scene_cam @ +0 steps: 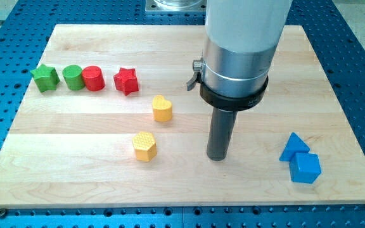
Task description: Push the yellow hexagon to the right of the red star
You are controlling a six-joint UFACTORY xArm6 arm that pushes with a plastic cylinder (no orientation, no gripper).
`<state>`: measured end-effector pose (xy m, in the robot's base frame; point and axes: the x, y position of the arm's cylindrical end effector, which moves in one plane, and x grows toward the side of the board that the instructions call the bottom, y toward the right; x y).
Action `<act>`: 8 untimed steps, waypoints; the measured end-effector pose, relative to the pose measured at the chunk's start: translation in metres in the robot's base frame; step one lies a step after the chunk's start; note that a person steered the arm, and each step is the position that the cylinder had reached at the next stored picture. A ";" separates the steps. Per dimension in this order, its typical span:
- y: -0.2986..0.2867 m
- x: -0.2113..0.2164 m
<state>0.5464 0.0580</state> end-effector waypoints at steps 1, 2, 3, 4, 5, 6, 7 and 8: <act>0.000 0.000; 0.000 0.000; 0.000 0.000; 0.000 0.000; 0.000 0.000; 0.000 0.000; -0.046 -0.005; -0.140 0.044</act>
<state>0.5908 -0.0824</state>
